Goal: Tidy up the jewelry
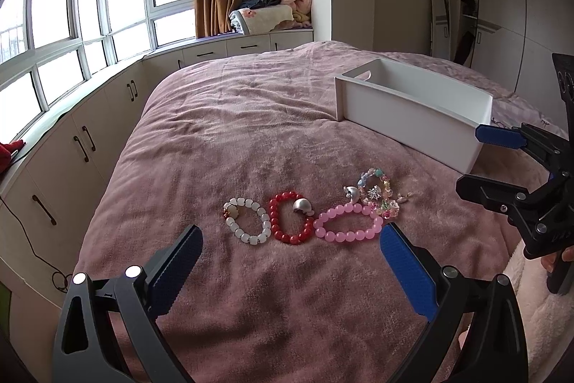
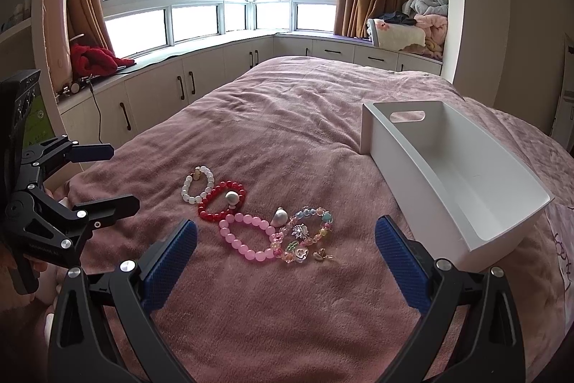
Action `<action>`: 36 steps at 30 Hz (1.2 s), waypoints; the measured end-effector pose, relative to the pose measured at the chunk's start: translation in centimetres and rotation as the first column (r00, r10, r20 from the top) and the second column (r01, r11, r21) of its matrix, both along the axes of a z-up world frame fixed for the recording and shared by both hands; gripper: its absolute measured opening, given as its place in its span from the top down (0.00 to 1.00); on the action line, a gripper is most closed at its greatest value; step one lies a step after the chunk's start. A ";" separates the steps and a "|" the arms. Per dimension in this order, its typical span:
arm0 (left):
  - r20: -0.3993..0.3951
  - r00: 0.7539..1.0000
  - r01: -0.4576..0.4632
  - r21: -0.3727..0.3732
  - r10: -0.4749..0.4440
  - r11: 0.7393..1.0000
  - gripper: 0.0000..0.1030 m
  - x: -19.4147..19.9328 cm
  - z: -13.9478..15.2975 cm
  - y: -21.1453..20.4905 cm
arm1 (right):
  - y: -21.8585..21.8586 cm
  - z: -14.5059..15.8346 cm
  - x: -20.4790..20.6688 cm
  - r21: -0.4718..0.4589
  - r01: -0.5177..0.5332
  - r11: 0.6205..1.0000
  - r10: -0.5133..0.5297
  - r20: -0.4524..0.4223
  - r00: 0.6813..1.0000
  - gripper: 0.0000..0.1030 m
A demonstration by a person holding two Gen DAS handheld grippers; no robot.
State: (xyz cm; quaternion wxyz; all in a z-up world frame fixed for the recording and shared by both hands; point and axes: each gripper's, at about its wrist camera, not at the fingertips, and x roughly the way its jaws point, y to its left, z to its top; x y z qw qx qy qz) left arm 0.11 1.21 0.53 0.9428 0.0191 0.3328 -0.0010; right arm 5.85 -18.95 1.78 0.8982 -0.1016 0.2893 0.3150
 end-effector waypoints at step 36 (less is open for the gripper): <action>-0.004 1.000 0.000 0.005 0.000 1.000 0.03 0.1 0.2 0.0 | 0.0 -0.1 0.0 -0.001 -0.002 1.000 0.002 -0.002 1.000 0.05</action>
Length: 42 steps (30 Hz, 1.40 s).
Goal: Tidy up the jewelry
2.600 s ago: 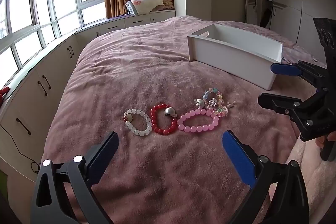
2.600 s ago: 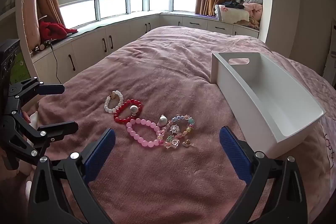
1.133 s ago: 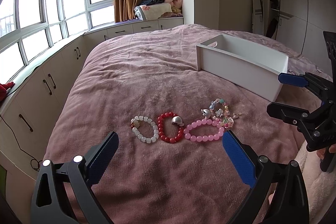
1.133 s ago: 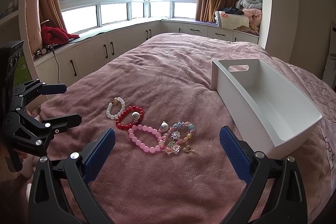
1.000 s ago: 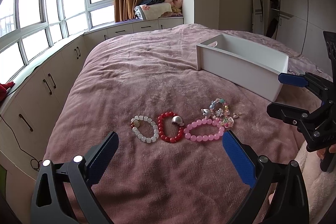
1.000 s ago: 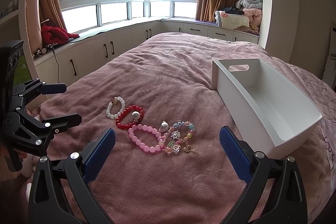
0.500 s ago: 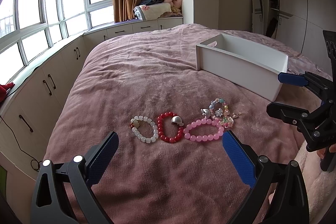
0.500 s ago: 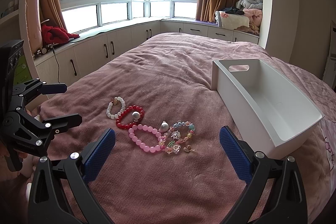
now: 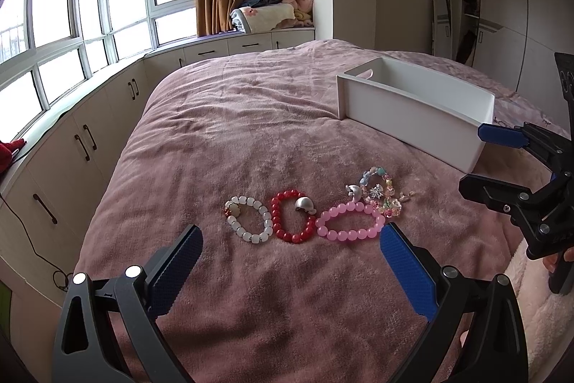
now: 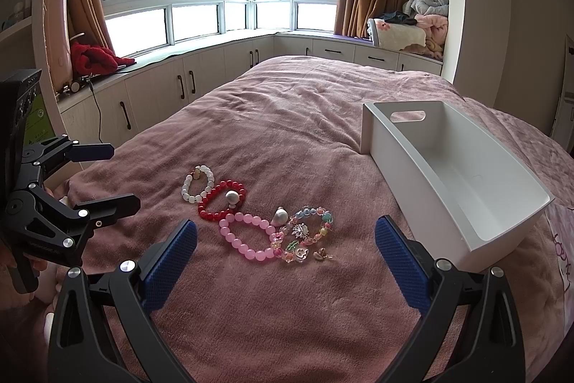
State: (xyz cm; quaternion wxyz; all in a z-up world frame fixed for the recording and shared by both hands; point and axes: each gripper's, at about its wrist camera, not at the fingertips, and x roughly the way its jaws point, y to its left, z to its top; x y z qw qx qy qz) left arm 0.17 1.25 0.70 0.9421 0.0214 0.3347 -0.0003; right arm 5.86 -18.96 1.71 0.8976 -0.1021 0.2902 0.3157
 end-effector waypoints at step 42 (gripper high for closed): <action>-0.191 0.970 -0.168 -0.092 0.148 0.981 0.03 9.5 -7.6 5.9 | 1.6 -8.1 9.8 -0.213 0.085 0.973 -0.150 -0.307 0.940 0.54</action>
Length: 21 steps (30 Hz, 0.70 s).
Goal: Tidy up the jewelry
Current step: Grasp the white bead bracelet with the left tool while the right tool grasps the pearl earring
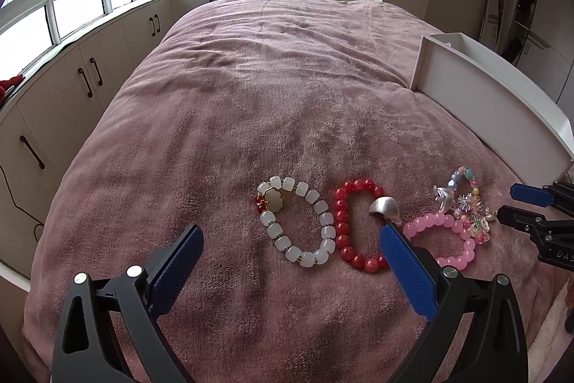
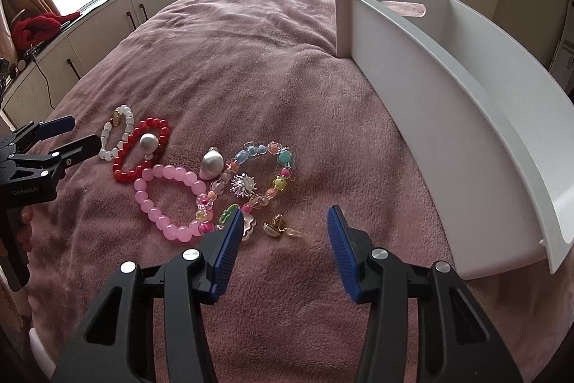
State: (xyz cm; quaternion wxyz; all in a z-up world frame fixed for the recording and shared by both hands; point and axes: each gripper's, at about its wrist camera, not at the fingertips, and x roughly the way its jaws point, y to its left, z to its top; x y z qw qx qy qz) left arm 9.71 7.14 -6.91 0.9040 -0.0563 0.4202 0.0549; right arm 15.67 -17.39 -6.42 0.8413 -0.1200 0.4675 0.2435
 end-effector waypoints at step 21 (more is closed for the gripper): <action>-0.073 0.995 -0.064 -0.037 0.061 0.997 0.68 2.4 -2.9 3.0 | 0.2 -2.3 1.0 0.094 -0.036 0.995 0.051 -0.167 0.985 0.91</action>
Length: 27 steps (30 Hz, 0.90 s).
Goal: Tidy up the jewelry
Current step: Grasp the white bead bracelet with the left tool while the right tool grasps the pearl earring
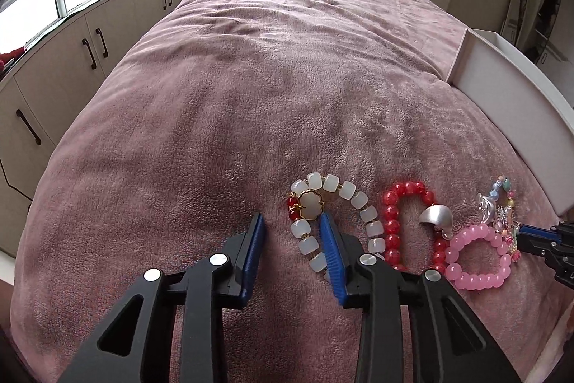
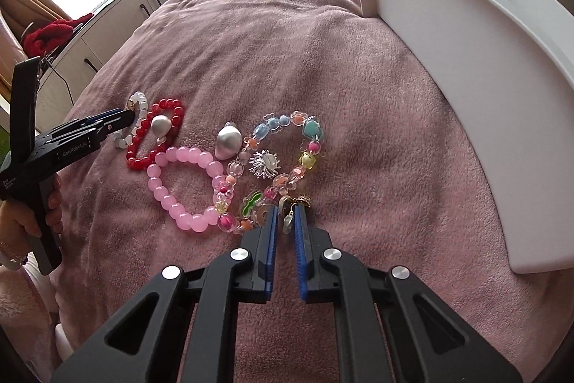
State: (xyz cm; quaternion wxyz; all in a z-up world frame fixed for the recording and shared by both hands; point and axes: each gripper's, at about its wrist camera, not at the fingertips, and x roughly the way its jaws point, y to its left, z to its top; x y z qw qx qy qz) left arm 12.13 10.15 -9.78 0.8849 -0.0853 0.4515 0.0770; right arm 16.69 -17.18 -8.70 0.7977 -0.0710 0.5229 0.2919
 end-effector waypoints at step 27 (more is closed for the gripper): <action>0.015 0.999 0.029 -0.035 -0.028 0.999 0.85 -1.8 0.4 0.1 | 0.2 -0.3 0.1 -0.079 0.012 0.997 -0.007 0.062 0.998 0.74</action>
